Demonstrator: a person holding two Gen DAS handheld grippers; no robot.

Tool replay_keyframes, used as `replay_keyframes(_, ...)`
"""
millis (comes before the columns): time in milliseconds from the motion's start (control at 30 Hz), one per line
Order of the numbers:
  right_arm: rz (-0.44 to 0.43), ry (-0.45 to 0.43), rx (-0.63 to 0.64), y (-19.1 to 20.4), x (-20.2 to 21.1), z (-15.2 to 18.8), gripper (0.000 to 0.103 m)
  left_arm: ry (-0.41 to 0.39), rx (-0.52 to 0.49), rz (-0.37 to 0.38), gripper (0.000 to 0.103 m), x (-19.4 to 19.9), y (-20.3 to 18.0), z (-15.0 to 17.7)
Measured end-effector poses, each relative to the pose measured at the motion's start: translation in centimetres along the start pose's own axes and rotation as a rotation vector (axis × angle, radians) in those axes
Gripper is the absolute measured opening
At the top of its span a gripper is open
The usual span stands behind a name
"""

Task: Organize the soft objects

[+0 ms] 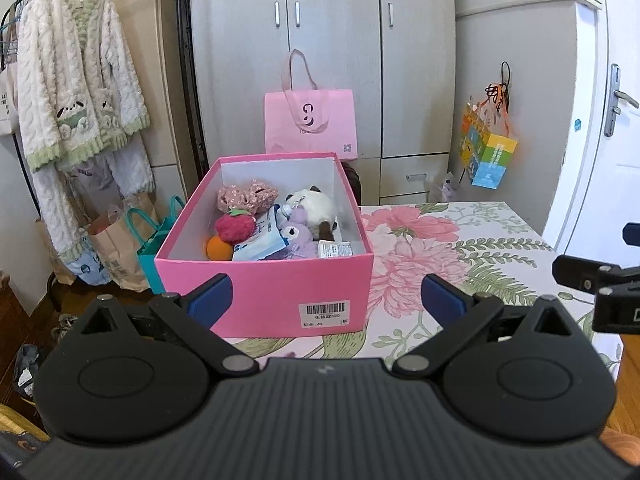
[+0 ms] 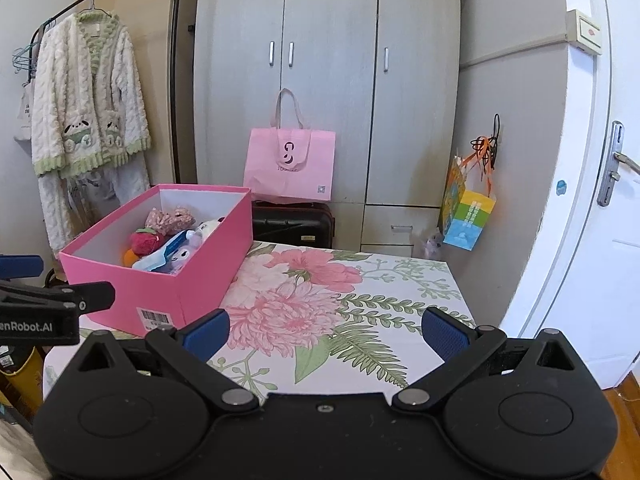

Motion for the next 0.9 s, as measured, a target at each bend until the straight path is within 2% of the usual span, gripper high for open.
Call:
replay_keyframes(500,0.061,-0.016,-0.046,-0.7,0.5,0.3,0.103,-0.005,0.030,-0.048,0.102,-0.3,0.2,0.1)
replay_keyframes(900,0.069,-0.042,-0.039,0.2,1.5,0.1,0.103,-0.015,0.022,-0.039,0.102,-0.1,-0.2,0.3)
Point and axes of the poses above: each gripper's, at about its wrist camera, not at the fingertips, and x roughly against the way its jaws point, y to its left, z to its underside, the point moved 7 cm from there along -x, roughly the way its jaws point, and after that the axes turned 6 degrees about -z, right-handed, at the moved point
